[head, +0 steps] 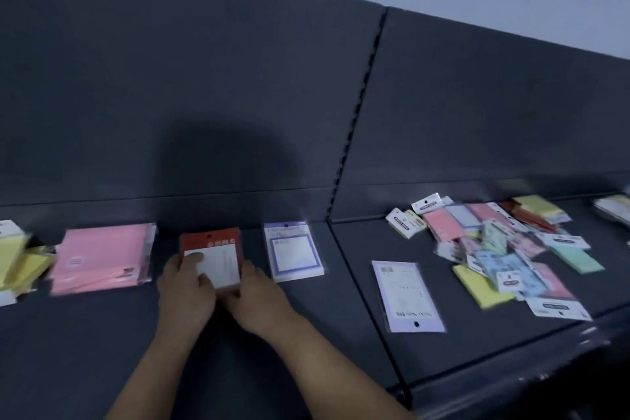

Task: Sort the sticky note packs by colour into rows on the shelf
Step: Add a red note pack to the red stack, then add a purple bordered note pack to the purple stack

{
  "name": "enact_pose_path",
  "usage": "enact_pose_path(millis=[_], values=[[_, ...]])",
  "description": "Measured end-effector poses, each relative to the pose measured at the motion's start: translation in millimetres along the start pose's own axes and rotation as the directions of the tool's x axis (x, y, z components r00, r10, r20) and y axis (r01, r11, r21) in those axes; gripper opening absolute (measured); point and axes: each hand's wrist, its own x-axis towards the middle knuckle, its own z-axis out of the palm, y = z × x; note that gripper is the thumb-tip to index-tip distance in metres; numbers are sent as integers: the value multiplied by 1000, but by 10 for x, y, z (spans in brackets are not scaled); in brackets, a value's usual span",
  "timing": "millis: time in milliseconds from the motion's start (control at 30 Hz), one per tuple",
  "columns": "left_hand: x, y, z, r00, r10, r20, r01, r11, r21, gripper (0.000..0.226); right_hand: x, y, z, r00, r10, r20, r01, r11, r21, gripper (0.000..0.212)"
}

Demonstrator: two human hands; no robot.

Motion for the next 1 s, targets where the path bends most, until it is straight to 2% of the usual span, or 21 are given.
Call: enact_pose_path(millis=[133, 233, 333, 400, 433, 500, 533, 600, 667, 767, 867, 933, 1000], values=[[-54, 165, -10, 999, -44, -9, 45, 990, 135, 46, -114, -6, -108, 1000, -6, -25, 5, 998, -57, 50], [-211, 413, 10, 988, 151, -34, -139, 962, 234, 41, -337, 117, -312, 988, -115, -99, 112, 993, -33, 45], [-541, 824, 147, 921, 369, 125, -381, 920, 90, 30, -577, 447, -631, 978, -123, -171, 120, 992, -26, 37], [-819, 1088, 326, 858, 441, 262, -453, 891, -17, 24, -718, 737, -896, 958, -71, -277, 65, 997, -34, 30], [-940, 1200, 449, 824, 469, 317, -493, 870, -6, 21, -783, 901, -1033, 943, -46, -328, 32, 998, -49, 29], [-1142, 1374, 748, 768, 491, 412, -581, 805, 123, 23, -911, 1238, -1297, 919, 25, -394, -53, 997, -59, 31], [-1227, 1436, 908, 763, 470, 444, -592, 784, 187, 28, -974, 1416, -1407, 909, 78, -409, -107, 993, -49, 35], [-1343, 1525, 1228, 802, 388, 455, -547, 784, 295, 39, -1094, 1751, -1601, 908, 152, -391, -183, 982, -42, 40], [-1406, 1604, 1485, 853, 317, 415, -483, 781, 396, 47, -1185, 2033, -1738, 934, 199, -297, -224, 973, -52, 47], [-1482, 1692, 1738, 910, 229, 344, -360, 849, 386, 52, -1262, 2308, -1795, 967, 204, -154, -203, 979, 17, 58], [-1493, 1751, 1883, 955, 101, 278, -120, 991, 51, 47, -1296, 2413, -1759, 993, 69, -101, -55, 989, 137, 55], [-1485, 1801, 1855, 978, -11, 211, 49, 983, -176, 37, -1309, 2418, -1810, 992, 59, -111, -26, 961, 276, 51], [-1480, 1852, 1735, 979, -102, 176, 165, 906, -390, 40, -1299, 2391, -1901, 986, 127, -112, -44, 831, 555, 46]])
